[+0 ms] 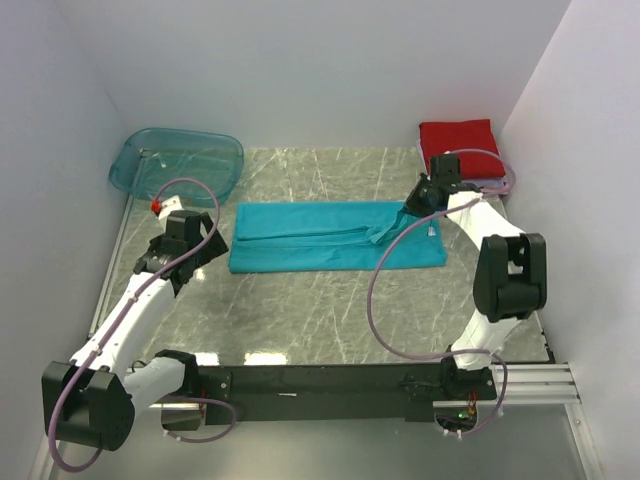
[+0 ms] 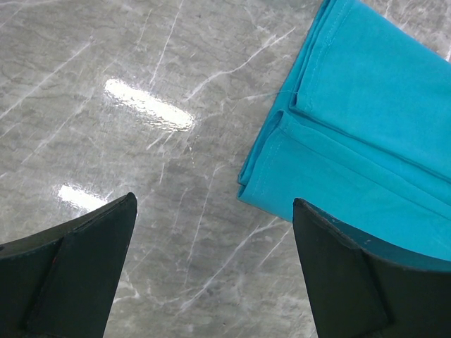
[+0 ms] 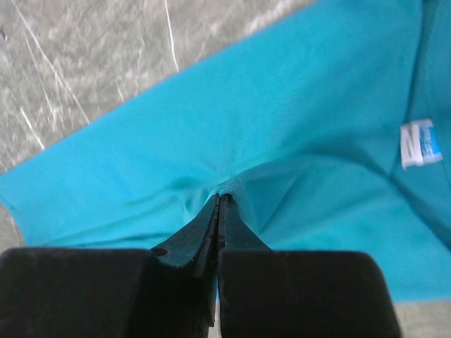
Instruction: Fold and stack the t-shirts
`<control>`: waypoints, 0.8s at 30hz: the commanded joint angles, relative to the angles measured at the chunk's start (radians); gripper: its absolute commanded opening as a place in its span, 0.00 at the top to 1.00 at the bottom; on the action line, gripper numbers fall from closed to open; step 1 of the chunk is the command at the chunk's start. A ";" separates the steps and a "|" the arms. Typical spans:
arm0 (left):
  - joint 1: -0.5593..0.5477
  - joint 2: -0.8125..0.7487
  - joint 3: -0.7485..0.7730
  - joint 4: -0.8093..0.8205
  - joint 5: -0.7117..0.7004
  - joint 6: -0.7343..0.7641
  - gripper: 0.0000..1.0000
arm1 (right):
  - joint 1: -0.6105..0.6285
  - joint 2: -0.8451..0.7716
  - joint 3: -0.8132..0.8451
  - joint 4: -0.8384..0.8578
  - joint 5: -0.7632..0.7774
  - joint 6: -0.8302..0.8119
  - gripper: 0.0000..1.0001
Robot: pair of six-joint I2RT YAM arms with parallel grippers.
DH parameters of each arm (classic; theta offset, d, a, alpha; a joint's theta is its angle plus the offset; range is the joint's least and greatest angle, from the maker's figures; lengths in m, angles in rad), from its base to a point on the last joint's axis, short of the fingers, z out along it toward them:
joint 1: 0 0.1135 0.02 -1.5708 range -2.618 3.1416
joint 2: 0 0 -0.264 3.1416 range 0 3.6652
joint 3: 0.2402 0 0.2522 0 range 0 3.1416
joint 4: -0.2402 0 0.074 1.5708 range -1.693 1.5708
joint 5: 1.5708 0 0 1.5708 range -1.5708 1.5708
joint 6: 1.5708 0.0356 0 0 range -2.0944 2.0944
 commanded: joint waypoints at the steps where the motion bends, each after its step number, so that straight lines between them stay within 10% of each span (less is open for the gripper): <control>1: 0.004 0.001 0.010 0.028 -0.005 0.015 0.02 | -0.015 0.055 0.080 0.031 -0.009 0.021 1.00; 14: 0.004 0.027 0.013 0.026 0.004 0.018 0.02 | -0.022 0.253 0.282 -0.010 -0.019 0.023 0.97; 24: 0.004 0.038 0.011 0.031 0.017 0.016 0.02 | -0.021 0.143 0.217 0.010 0.057 -0.012 0.61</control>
